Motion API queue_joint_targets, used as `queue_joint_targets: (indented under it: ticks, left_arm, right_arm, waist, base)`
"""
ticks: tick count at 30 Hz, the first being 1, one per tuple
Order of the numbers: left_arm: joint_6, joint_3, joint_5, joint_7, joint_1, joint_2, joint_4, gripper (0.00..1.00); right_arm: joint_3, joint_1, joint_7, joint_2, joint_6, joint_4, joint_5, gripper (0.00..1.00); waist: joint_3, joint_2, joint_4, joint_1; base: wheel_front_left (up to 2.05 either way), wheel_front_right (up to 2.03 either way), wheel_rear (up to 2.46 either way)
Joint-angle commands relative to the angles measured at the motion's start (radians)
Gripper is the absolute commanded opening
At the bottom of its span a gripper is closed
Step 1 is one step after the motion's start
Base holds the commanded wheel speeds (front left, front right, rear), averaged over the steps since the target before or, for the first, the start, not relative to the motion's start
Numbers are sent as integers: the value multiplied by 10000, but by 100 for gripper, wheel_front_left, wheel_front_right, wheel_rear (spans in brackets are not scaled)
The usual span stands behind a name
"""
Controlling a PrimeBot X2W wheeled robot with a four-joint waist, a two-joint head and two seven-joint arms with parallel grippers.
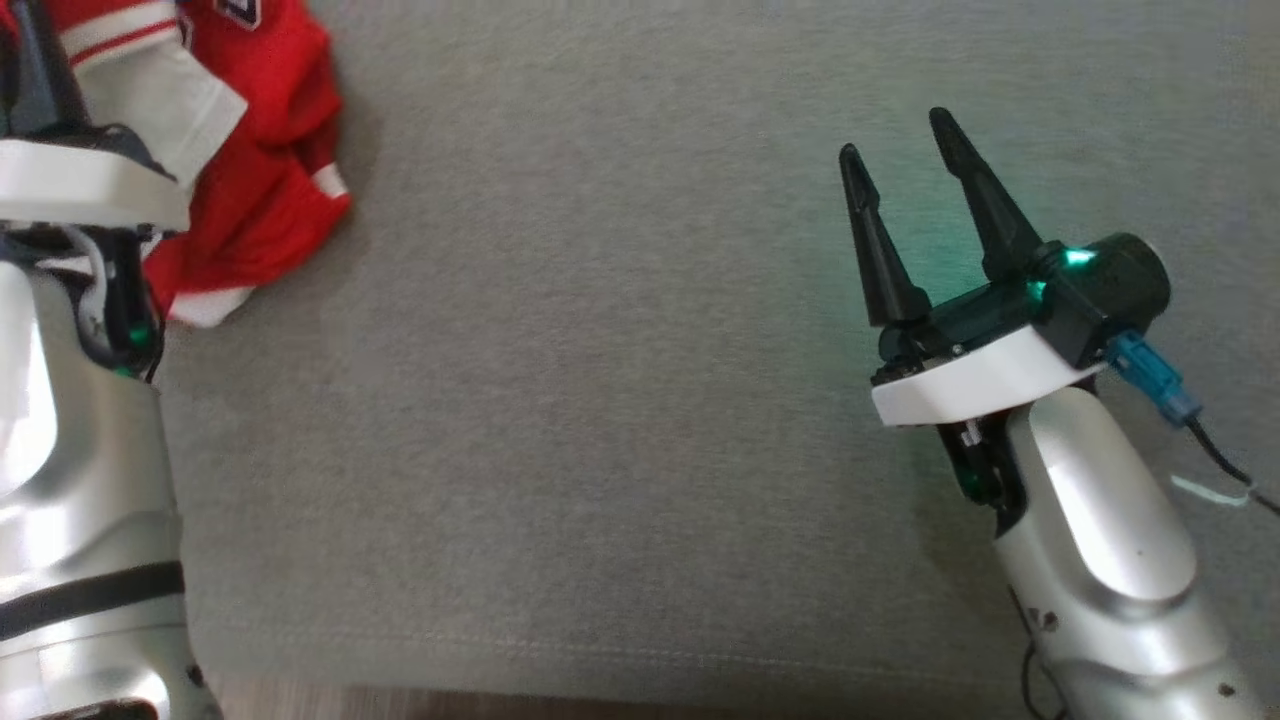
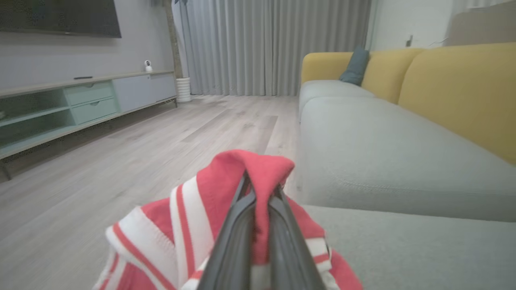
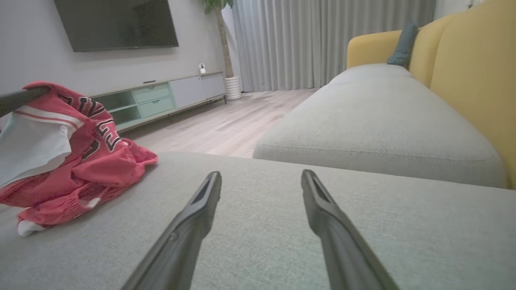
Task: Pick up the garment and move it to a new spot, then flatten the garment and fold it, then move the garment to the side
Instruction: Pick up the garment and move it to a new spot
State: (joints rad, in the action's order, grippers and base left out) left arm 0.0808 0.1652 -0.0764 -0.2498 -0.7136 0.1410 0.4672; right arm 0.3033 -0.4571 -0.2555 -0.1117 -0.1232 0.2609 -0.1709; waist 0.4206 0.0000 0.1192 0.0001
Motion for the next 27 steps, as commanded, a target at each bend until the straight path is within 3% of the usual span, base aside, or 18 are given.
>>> queue_joint_targets:
  ticks: [1,12,21,27]
  left_arm:
    - [54,131,78,-120,-299,473,-433,0]
    - [289,-1395,29,-120,-412,-647,-615,0]
    - [369,-3311,-559,-120,-433,-899,-219,0]
    - [-131,-5364,-1959,-120,-649,-905,-531,0]
  right_arm:
    - [142,169,-63,187,-75,-266,-86,100]
    - [-3,290,-63,562,-75,-381,-436,100]
    - [324,223,-63,611,-75,-523,-947,100]
    - [370,296,-63,613,-75,-517,-1110,100]
  waist:
    - [-404,0,-505,-1]
    - [-852,0,-2726,-1]
    - [-767,0,-4465,-1]
    - [-812,0,-5052,-1]
  base:
    - [0,0,0]
    - [0,0,0]
    - [0,0,0]
    - [0,0,0]
